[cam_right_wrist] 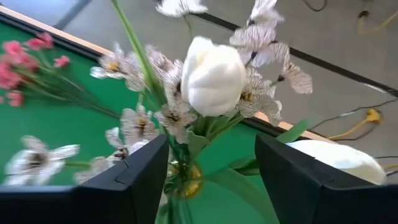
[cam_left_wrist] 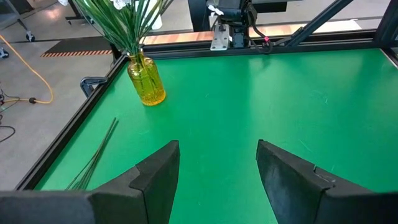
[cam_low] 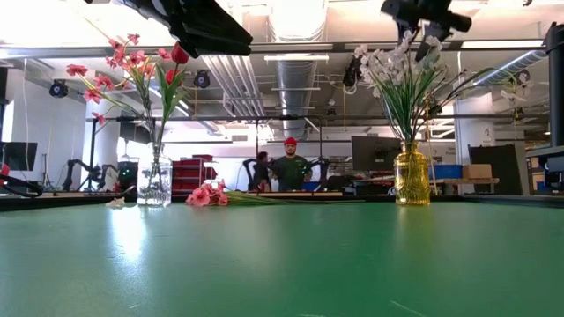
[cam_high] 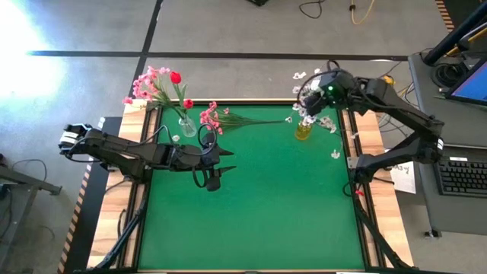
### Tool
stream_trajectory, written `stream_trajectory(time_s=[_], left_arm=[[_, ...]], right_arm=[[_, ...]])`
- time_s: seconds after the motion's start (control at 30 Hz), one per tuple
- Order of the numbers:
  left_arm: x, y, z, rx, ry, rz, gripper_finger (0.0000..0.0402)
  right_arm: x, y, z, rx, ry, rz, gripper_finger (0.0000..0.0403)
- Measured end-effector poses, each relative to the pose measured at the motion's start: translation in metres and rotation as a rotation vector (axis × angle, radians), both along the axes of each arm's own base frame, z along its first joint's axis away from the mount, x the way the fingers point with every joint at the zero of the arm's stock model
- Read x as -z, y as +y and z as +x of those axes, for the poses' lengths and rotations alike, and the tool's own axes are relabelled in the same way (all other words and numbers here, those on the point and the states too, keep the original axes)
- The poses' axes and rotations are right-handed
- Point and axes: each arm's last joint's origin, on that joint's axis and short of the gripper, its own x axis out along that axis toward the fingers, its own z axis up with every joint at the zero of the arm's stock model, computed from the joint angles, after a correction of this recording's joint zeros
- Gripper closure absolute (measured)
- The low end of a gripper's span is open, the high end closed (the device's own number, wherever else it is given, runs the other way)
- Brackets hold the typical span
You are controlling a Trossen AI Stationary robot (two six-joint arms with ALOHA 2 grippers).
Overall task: Sort flowers into vase by color
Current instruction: Put the pink flowers into the transparent vase
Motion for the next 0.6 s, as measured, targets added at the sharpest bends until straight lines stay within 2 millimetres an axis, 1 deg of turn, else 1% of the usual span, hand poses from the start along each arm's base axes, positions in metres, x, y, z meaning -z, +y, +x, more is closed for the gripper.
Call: stream_trajectory(time_s=[0.27,0.37,0.5,0.6], left_arm=[[0.003,0.0,-0.002,-0.002,0.038,0.001,0.0202],[0.003,-0.002,-0.008,0.014,0.078,-0.04,0.0202],[-0.013,-0.01,-0.022,0.063,0.104,-0.087,0.0202],[-0.025,-0.012,-0.035,0.086,0.086,-0.074,0.0202]], right_arm=[[-0.036,0.008,-0.009,-0.01,-0.172,0.022,0.015],[-0.05,0.011,-0.013,-0.004,-0.225,0.006,0.0149],[-0.068,0.017,-0.012,-0.045,-0.285,-0.064,0.0149],[-0.077,0.02,0.001,-0.131,-0.317,-0.129,0.0149]])
